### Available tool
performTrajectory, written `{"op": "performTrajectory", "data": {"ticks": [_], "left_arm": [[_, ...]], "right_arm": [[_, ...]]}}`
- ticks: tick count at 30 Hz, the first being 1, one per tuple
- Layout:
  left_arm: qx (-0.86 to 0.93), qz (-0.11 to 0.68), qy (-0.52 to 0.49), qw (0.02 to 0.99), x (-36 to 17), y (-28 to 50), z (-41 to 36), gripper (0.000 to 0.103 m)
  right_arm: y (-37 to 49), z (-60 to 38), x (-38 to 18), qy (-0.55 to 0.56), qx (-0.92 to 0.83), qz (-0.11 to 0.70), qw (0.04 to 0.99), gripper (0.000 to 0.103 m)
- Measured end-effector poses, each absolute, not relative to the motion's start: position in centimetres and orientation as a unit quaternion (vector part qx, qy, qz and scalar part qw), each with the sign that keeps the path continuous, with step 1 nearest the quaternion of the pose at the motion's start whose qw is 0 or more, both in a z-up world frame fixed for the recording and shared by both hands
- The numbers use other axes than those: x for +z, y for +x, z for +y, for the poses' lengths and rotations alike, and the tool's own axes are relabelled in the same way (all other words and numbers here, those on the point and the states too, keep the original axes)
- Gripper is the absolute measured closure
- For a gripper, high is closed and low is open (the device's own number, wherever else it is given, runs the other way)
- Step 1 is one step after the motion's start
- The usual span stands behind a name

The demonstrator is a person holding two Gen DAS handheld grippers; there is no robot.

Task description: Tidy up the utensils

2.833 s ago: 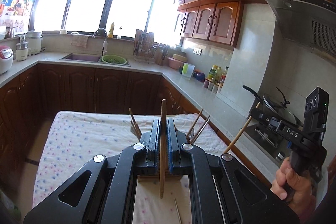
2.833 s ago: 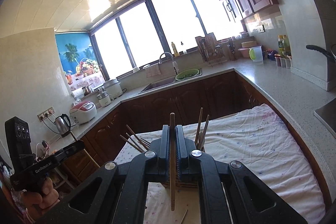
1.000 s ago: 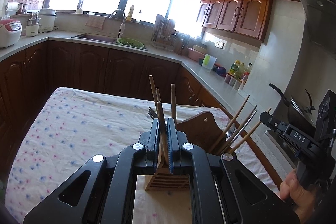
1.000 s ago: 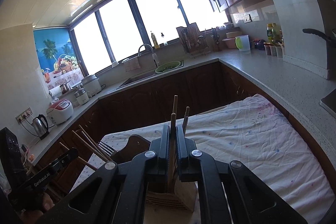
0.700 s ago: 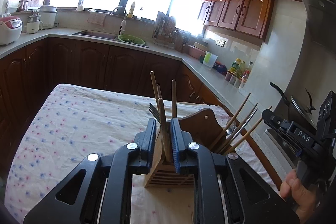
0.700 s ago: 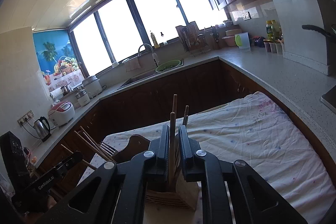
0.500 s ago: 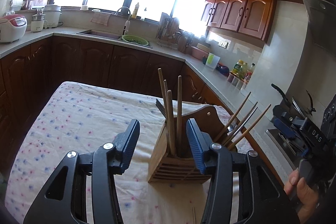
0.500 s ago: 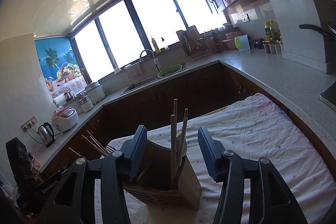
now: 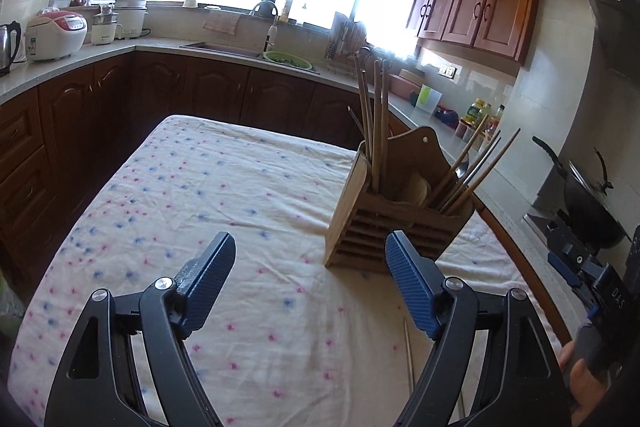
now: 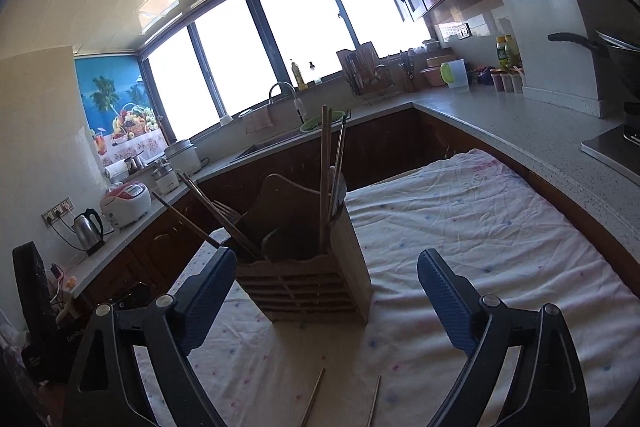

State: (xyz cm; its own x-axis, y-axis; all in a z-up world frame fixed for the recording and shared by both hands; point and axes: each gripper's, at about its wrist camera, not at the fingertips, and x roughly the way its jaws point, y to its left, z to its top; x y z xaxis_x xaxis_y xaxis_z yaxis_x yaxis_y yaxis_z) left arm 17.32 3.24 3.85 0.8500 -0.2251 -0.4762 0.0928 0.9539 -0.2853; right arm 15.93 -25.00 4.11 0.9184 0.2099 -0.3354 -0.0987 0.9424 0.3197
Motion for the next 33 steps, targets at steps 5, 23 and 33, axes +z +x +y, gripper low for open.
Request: {"op": "performTrajectory", "data": {"ticks": [5,23,33], "left_arm": [[-0.080,0.266,-0.134,0.951,3.0,15.1,3.7,0.024],[-0.069,0.272,-0.102,0.954,1.7,10.4,3.4,0.023],[-0.046,0.175,-0.074,0.981,4.1,5.2,3.1,0.000]], "right_arm": [[13.6,-24.3,2.8,0.134,0.081,0.199,0.967,0.008],[9.4,-24.5,0.5,0.124,0.068,0.221,0.965,0.004],[4.1,-23.1,3.4,0.058,0.057,0.105,0.991,0.000]]}}
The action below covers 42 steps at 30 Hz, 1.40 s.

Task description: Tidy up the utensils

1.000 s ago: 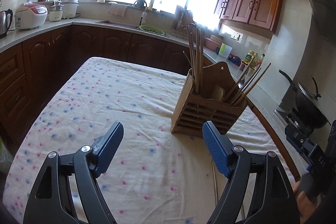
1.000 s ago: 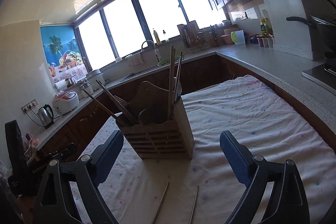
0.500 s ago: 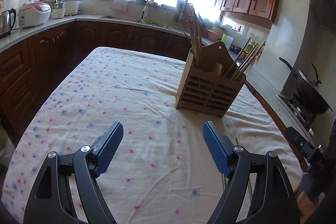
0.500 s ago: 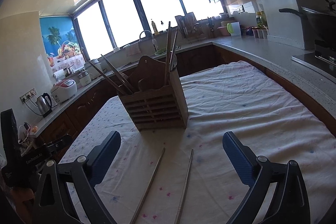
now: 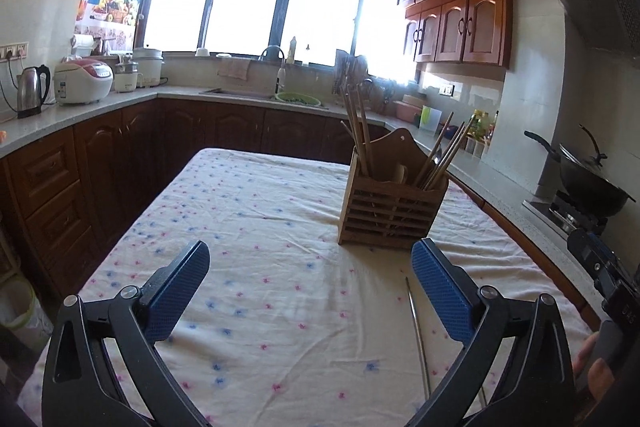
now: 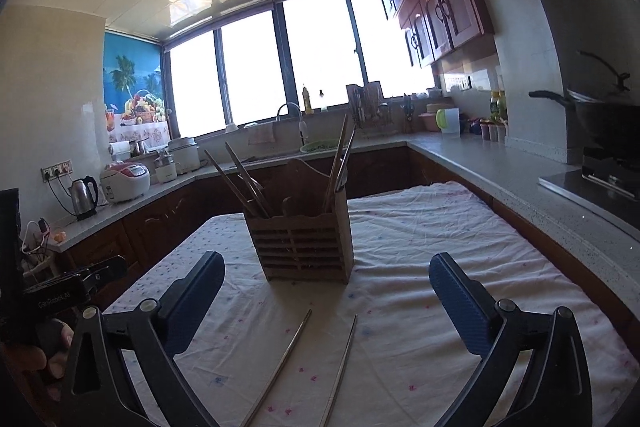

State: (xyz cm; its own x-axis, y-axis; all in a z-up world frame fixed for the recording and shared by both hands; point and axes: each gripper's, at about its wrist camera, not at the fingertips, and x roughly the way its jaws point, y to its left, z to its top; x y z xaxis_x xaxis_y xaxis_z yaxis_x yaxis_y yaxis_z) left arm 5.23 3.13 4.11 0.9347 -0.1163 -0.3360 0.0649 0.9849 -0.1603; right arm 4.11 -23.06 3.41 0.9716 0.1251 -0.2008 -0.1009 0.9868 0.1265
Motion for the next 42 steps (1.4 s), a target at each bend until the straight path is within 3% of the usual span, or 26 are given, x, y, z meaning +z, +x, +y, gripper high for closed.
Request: {"op": "performTrajectory", "data": {"ticks": [5,19,42], "left_arm": [[-0.040,0.165,-0.057,0.984,3.7,3.9,2.8,0.000],[-0.024,0.203,-0.039,0.978,0.3,2.9,1.9,0.000],[-0.010,0.187,0.002,0.982,-0.3,2.2,-0.1,0.000]], "right_arm": [[2.1,-22.1,3.1,0.026,0.058,0.073,0.995,0.000],[1.0,-21.8,0.3,0.025,0.055,0.119,0.991,0.000],[0.7,-23.0,-0.3,0.042,0.038,0.129,0.990,0.000]]}}
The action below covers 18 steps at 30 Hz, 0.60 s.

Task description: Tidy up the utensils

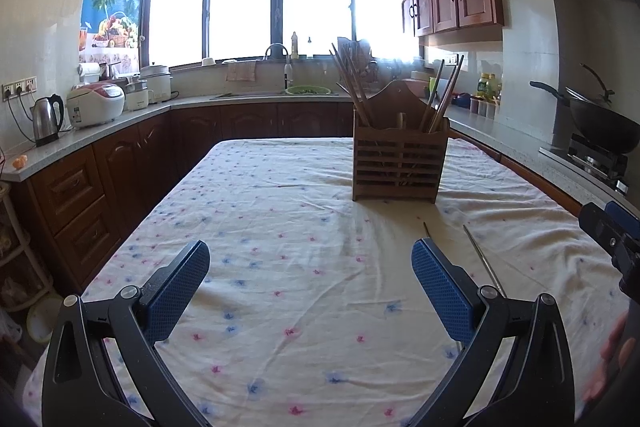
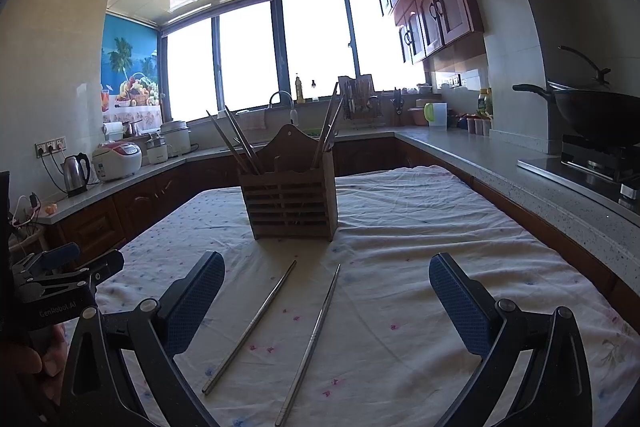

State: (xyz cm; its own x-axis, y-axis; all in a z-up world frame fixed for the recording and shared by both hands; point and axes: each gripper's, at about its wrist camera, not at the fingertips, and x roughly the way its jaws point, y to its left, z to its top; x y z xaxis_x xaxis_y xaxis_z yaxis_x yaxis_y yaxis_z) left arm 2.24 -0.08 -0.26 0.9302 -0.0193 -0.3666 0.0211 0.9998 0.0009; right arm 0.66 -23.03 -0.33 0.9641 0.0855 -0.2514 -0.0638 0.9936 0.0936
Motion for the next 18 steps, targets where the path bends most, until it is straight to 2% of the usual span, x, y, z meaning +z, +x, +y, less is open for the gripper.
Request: {"op": "performTrajectory", "data": {"ticks": [18], "left_arm": [[-0.015,0.174,0.022,0.984,0.0,1.6,-1.4,0.000]], "right_arm": [[0.4,-22.9,-0.4,0.040,0.038,0.124,0.991,0.000]]}}
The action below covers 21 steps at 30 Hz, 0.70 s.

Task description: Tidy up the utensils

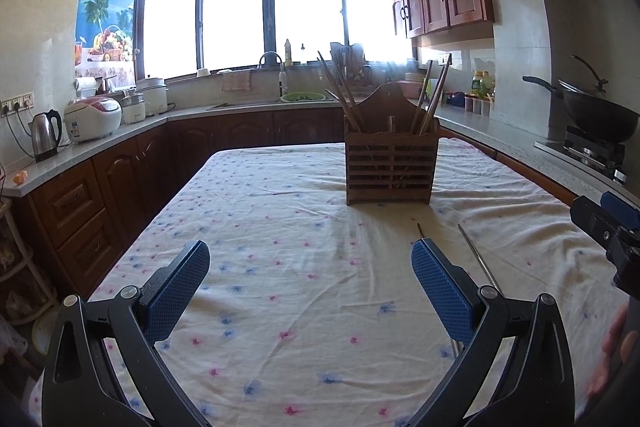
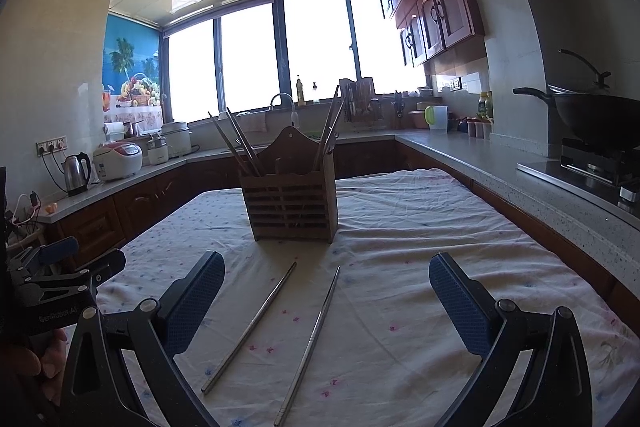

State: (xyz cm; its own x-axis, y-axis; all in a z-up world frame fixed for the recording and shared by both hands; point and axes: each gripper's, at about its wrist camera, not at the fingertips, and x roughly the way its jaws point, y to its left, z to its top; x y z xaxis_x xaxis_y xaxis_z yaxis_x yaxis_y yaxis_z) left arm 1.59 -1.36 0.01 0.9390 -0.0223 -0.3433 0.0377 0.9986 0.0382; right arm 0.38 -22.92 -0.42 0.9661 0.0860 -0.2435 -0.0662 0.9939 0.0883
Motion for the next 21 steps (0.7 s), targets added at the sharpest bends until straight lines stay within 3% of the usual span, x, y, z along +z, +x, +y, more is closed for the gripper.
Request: {"op": "performTrajectory", "data": {"ticks": [21], "left_arm": [[-0.018,0.186,0.015,0.982,-0.10,2.06,-1.40,0.000]], "right_arm": [[0.58,-23.00,-0.71,0.039,0.039,0.133,0.990,0.000]]}}
